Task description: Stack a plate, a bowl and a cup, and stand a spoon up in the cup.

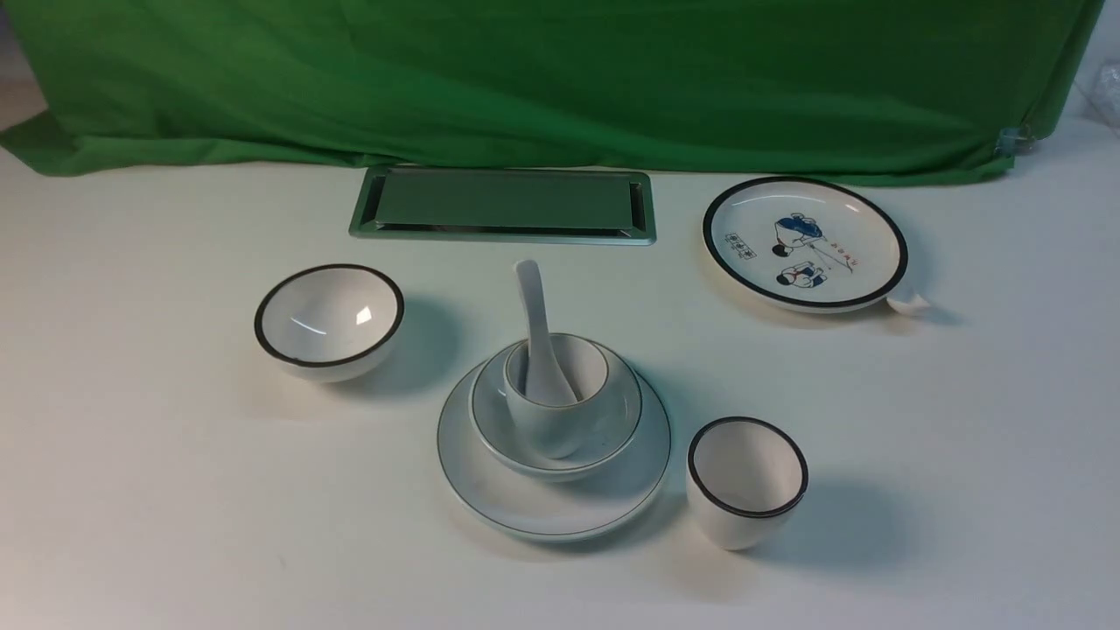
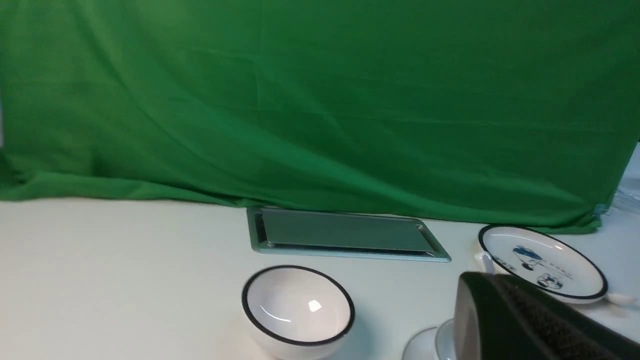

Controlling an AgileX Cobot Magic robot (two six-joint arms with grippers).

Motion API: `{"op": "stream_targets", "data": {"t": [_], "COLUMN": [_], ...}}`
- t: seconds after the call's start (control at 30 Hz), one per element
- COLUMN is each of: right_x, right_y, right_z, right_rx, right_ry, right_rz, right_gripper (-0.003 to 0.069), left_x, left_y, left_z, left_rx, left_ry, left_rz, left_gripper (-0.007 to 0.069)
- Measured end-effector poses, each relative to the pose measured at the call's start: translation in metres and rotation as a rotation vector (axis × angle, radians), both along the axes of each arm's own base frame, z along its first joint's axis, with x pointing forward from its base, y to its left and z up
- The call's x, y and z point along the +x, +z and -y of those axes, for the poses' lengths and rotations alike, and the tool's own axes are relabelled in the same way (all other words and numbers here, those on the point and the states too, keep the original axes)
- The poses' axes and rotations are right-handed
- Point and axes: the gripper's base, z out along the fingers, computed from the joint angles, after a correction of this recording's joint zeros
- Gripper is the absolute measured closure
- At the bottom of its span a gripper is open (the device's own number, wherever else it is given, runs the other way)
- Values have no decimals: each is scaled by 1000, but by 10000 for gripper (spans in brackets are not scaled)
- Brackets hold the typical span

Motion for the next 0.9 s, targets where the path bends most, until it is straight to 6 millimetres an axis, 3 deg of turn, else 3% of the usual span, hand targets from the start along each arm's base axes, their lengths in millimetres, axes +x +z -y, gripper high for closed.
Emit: {"op": "stream_targets", "data": {"t": [0.17, 0.33, 0.43, 0.9], "right_x": [0, 0, 0, 0], "right_y": [0, 0, 0, 0], "right_z": [0, 0, 0, 0], "right_rx": [-1, -1, -1, -1], "right_ry": [0, 0, 0, -1], "right_rz": [1, 1, 1, -3], "right_gripper": [416, 416, 415, 415], "left_x": [-1, 3, 4, 4], "left_y": [-26, -94, -109, -106], "left_z": [-6, -15, -15, -13], "left_rx": [87, 119, 128, 151], "left_ry": [101, 258, 257, 216], "left_rz": [44, -35, -105, -53], "left_gripper": [622, 622, 622, 620]}}
